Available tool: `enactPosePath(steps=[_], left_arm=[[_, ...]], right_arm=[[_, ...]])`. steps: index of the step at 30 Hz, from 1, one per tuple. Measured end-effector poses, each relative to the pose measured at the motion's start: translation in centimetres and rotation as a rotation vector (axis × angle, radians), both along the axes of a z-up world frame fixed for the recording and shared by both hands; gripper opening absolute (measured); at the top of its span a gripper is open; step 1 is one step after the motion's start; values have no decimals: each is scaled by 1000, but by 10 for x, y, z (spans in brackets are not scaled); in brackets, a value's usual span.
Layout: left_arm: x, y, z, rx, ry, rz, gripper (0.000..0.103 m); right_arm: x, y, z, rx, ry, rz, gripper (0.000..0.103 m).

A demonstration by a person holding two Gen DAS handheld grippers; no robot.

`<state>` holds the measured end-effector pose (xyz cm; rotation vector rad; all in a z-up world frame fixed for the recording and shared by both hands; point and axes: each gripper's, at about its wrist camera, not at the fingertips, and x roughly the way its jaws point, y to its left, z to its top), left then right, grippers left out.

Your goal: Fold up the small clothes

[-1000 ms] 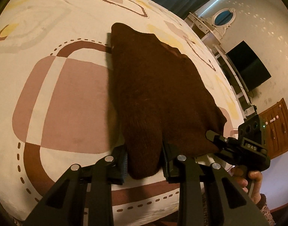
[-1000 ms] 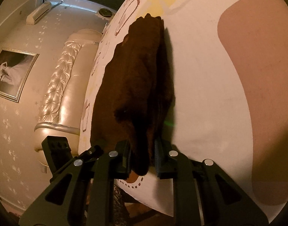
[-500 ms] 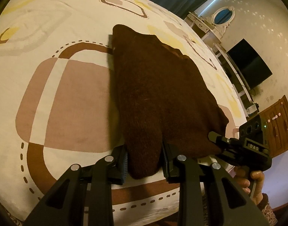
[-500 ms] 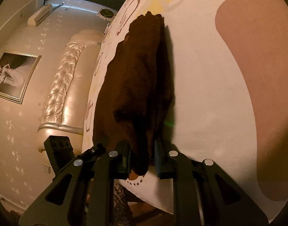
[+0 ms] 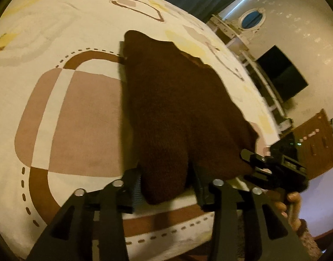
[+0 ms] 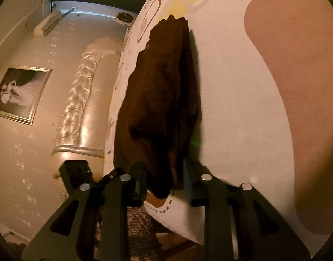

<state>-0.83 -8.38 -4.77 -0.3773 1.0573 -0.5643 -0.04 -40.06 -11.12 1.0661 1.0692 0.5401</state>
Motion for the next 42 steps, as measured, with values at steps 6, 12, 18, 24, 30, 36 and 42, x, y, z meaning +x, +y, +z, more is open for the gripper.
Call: enactPosePath(steps=[6, 12, 18, 24, 30, 36, 42], left_arm=[[17, 28, 9, -115, -6, -2, 59], [89, 34, -7, -136, 48, 62, 60], [140, 20, -18, -138, 68, 86, 41], [157, 4, -16, -73, 36, 60, 15], [170, -7, -17, 10, -22, 38, 15], [167, 0, -22, -10, -25, 45, 16], [156, -2, -11, 1, -33, 25, 40]], right_arm=[[11, -28, 19, -28, -49, -55, 59], [83, -34, 13, -54, -40, -80, 61], [145, -15, 3, -87, -28, -36, 49], [168, 7, 16, -205, -109, 32, 18], [183, 1, 6, -239, -103, -7, 18], [183, -1, -8, -167, -91, -27, 19], [174, -7, -10, -98, -41, -34, 34]])
